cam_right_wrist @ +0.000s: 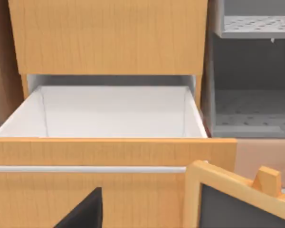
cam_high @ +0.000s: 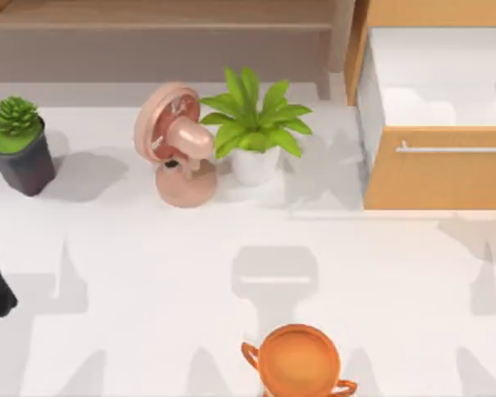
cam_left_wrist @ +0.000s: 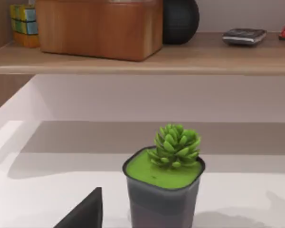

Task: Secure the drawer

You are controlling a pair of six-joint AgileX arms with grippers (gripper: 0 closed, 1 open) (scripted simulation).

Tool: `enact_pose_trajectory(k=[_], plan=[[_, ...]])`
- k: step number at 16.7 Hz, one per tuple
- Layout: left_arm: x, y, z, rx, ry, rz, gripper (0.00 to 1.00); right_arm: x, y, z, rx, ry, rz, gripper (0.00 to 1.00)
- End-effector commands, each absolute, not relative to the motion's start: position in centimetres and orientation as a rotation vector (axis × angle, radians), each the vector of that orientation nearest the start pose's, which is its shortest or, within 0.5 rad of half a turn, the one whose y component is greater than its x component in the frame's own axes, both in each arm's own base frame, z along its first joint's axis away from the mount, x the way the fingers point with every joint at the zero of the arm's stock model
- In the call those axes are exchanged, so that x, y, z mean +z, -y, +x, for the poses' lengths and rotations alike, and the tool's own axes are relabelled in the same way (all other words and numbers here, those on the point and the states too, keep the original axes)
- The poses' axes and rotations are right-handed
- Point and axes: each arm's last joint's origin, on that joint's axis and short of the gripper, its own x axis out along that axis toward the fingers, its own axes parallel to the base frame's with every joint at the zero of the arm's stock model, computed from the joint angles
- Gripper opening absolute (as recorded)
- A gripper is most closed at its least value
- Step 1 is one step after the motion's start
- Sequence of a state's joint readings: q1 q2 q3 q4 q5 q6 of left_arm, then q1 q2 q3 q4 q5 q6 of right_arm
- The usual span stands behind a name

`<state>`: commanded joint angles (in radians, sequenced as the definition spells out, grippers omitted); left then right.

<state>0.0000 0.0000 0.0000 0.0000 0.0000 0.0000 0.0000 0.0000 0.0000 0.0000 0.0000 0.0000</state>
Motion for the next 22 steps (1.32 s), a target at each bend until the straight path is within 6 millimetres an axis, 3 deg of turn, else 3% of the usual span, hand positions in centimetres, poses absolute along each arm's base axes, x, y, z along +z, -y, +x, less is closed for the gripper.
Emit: enact_pose_trajectory(k=[4, 9, 15, 19, 22], plan=[[16.0, 0.1, 10.6, 0.000, 0.000, 0.000, 1.00, 16.9, 0.3, 10.6, 0.000, 0.012, 0.000, 1.00], [16.0, 0.1, 10.6, 0.000, 0.000, 0.000, 1.00, 21.6, 1.3, 12.2, -0.002, 0.033, -0.005, 1.00], [16.0, 0.1, 10.6, 0.000, 0.000, 0.000, 1.00, 26.7, 4.7, 18.2, -0.002, 0.005, -0.002, 1.00], [16.0, 0.1, 10.6, 0.000, 0.000, 0.000, 1.00, 28.0, 7.9, 22.2, -0.001, -0.007, 0.002, 1.00], [16.0, 0.1, 10.6, 0.000, 0.000, 0.000, 1.00, 28.3, 9.4, 23.6, 0.000, -0.002, 0.001, 1.00]])
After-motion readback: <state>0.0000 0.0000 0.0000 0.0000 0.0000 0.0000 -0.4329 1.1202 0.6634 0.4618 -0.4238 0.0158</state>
